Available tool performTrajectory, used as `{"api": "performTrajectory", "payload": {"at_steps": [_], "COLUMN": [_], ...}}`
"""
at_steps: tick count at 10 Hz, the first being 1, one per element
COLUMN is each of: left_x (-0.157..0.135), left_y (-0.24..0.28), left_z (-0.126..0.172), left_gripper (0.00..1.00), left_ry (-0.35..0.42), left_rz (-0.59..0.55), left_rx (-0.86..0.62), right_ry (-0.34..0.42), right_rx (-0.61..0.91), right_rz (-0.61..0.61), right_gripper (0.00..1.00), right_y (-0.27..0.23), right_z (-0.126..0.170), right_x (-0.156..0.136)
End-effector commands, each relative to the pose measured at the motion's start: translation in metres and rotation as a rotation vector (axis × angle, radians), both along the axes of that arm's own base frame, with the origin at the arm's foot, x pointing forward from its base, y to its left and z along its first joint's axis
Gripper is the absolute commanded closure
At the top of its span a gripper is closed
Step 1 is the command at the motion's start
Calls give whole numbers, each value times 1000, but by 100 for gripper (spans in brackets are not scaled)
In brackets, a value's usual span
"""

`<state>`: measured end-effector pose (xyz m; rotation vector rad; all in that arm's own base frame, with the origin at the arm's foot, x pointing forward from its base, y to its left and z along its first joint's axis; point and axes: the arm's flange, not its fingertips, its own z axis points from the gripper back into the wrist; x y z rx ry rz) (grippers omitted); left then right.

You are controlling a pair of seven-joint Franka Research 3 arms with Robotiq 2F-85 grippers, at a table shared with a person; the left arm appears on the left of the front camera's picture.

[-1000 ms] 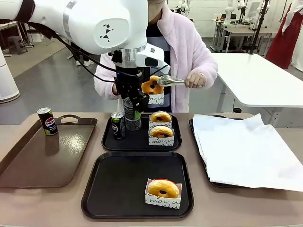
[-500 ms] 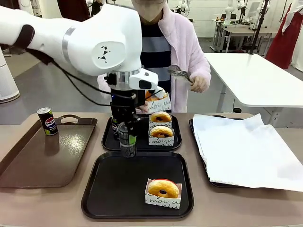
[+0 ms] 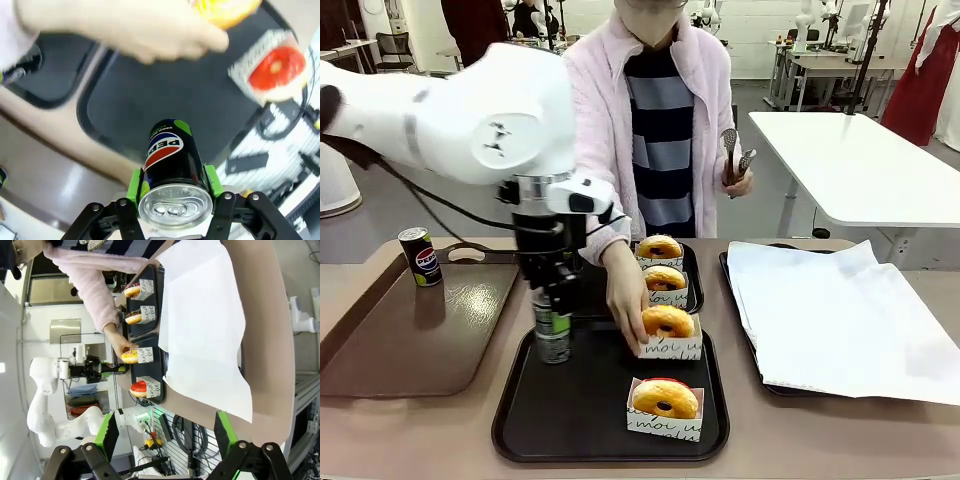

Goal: Set up donuts and drinks on trays.
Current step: Pick up one Pepsi coke from the Handle tray and place it on the Flat Tray without a Pepsi coke.

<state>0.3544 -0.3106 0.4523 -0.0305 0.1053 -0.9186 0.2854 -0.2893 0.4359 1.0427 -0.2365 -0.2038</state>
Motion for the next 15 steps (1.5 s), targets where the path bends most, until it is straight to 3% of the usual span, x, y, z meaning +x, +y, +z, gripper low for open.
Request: {"api": "performTrajectory", "payload": {"at_steps": [1,2,7,10,15], "left_x": [-62,-78,-62,-11,45], "left_y": [51,64,50,23,-9], "left_z": [47,56,52,40,-3], "left_gripper": [42,42,42,42,42], "left_ry": [-40,-76,-131,-210,-174], "left_rz": [-29,-7,-7,-19,-28], "left_rx": [29,33,39,41,-58], "right_ry": [-8,-8,-8,-8,-8], "right_rx": [7,7,7,7,7], "right_rz": [2,2,2,2,2], "right_gripper": [0,0,0,0,0], "right_y": [-1,-1,-1,-1,-1], "right_z": [0,0,0,0,0], "right_x": [0,0,0,0,0]}}
